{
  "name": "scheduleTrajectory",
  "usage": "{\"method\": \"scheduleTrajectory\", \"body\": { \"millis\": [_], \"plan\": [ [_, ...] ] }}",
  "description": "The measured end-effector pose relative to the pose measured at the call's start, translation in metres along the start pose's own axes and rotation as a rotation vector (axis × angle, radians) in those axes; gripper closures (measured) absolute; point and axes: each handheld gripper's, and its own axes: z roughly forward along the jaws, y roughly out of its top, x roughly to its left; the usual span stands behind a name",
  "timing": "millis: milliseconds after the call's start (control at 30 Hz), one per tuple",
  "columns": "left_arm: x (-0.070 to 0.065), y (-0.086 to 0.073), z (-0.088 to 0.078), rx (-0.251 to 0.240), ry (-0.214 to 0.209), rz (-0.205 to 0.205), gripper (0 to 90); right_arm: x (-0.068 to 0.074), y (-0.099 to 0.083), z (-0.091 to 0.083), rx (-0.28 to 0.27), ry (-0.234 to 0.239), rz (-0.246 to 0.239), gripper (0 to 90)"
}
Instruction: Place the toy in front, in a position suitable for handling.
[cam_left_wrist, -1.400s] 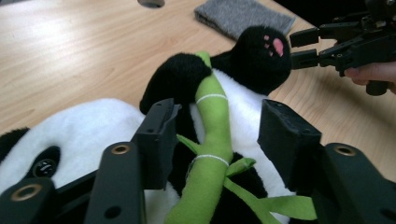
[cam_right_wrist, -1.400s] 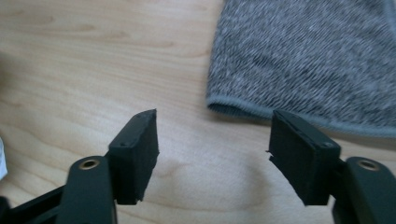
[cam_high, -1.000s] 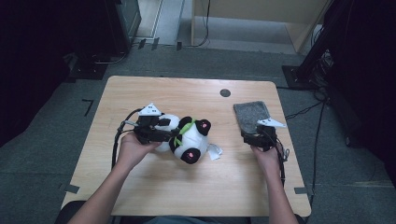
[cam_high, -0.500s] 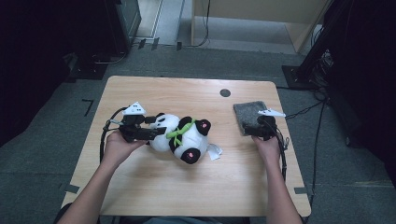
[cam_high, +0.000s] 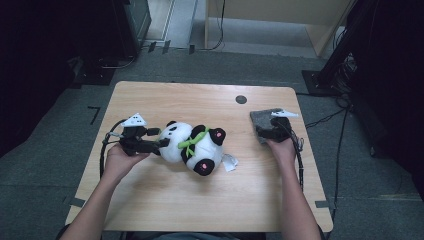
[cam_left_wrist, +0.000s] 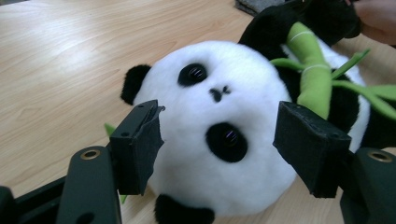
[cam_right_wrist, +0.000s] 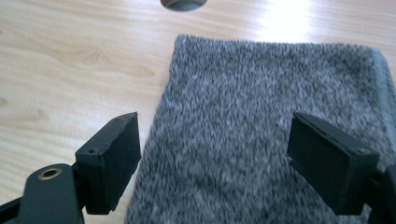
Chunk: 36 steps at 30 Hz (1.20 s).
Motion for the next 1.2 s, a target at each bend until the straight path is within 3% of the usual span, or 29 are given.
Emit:
{"method": "scheduleTrajectory", "body": {
  "millis": [200,367,400,467,500,600,767,967,1033,1067,1200],
  "plan": [
    [0.005,-0.012,-0.002,-0.017,-0.003,-0.027,31.2,-0.003,-0.002,0.013,0.042,-0.022,0.012,17.7],
    [0.005,-0.012,0.002,-0.025,-0.003,-0.009,29.9,-0.003,-0.005,0.017,0.031,-0.035,0.004,18.0],
    [0.007,-0.011,0.005,-0.015,-0.023,-0.044,29.6,-0.003,-0.006,0.017,0.029,-0.04,-0.009,18.0],
    [0.008,-0.011,0.007,-0.015,-0.046,-0.052,29.5,-0.003,-0.007,0.018,0.023,-0.041,-0.01,18.2],
    [0.007,-0.011,0.009,-0.018,-0.06,-0.033,28.0,-0.002,-0.008,0.018,0.019,-0.042,-0.008,18.6],
    [0.003,-0.009,0.016,-0.001,-0.019,0.035,20.8,-0.001,-0.011,0.017,-0.001,-0.051,-0.012,21.3],
    [0.007,-0.01,0.022,-0.005,-0.036,-0.002,16.7,-0.002,-0.012,0.015,-0.007,-0.049,-0.014,26.5],
    [0.014,-0.015,0.026,-0.019,-0.072,-0.013,14.1,-0.001,-0.015,0.011,-0.028,-0.049,-0.013,47.6],
    [0.016,-0.019,0.028,-0.03,-0.087,0.002,12.7,-0.001,-0.017,0.009,-0.032,-0.048,-0.014,54.9],
    [0.017,-0.02,0.028,-0.028,-0.094,0.003,11.0,-0.001,-0.018,0.008,-0.037,-0.051,-0.01,62.5],
    [0.018,-0.021,0.029,-0.011,-0.1,-0.008,8.6,-0.001,-0.019,0.007,-0.04,-0.056,0.002,68.5]
  ]
}}
